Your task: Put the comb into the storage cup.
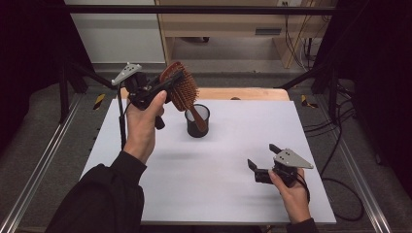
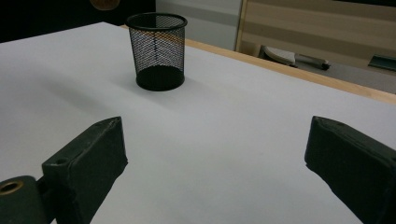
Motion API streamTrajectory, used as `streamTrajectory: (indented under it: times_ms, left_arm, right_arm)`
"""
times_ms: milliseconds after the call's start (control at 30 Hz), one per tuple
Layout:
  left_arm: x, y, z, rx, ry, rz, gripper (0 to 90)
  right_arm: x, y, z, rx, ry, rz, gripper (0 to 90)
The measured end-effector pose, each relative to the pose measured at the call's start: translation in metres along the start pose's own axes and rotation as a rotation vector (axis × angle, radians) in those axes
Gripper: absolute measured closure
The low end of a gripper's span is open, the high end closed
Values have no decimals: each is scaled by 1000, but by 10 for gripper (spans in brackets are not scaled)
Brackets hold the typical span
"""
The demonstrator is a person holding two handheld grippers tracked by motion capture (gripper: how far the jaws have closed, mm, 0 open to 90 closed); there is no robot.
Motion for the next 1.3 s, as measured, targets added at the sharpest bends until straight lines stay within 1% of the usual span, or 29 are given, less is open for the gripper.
streamTrajectory:
  times_ms: [67, 200, 233, 267, 300, 333, 400, 467, 533, 600, 700, 800, 900, 1033, 1133, 1167, 1300]
  left_arm:
    - [1, -1, 0, -2, 4, 0, 516]
    - [1, -1, 3, 0, -6, 2, 516]
    - [0, -1, 4, -1, -7, 1, 516]
    - [0, -1, 5, -3, -9, 2, 515]
    - [1, -2, 6, -5, -10, 2, 515]
    - [1, -2, 7, -9, -7, 3, 515]
    - [2, -3, 7, -13, 3, 6, 515]
    - [3, -4, 7, -14, 10, 9, 515]
    - [3, -5, 6, -10, -1, 11, 515]
    - [3, -4, 6, -9, -3, 16, 515]
    - [2, -3, 7, -7, -7, 21, 515]
    - [3, -1, 8, -11, -14, 26, 515]
    - [5, -1, 9, -16, -14, 37, 514]
    - [5, -4, 12, -10, -28, 43, 515]
    - [5, -5, 15, -19, -26, 39, 515]
    - [5, -4, 15, -23, -21, 38, 514]
    - [6, -4, 17, -32, -9, 43, 514]
  right_arm:
    - [1, -1, -1, 5, 3, 4, 54]
    - [3, -3, -2, 17, 6, 11, 48]
    - [3, -3, -2, 19, 11, 15, 45]
    - [4, -3, -2, 21, 27, 10, 45]
    - [3, -2, -1, 18, 46, -4, 50]
    - [3, -1, 1, 10, 52, -12, 52]
    - [2, 1, 3, -7, 35, -16, 52]
    - [0, 2, 3, -14, 31, -26, 52]
    - [-2, 3, 4, -19, 19, -31, 52]
    - [-2, 3, 3, -19, 1, -18, 52]
    - [0, 0, 1, -4, 5, 0, 52]
    - [2, -1, 1, 0, 13, 14, 50]
    - [4, -2, 0, 6, 13, 21, 48]
    - [3, -2, 0, 6, 9, 20, 49]
    - [3, -1, 0, -11, -43, 41, 48]
    - [2, -1, 0, -14, -50, 41, 49]
    - [1, -2, -2, -2, -48, 34, 48]
Point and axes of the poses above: each handheld gripper's, and its own axes: y roughly backward along the jaws, z roughly out of its top, x roughly to its left, the point moved 6 cm from there along -y, roughly forward along the jaws, and after that the axes turned 3 degrees about y, right-handed, at the moved point
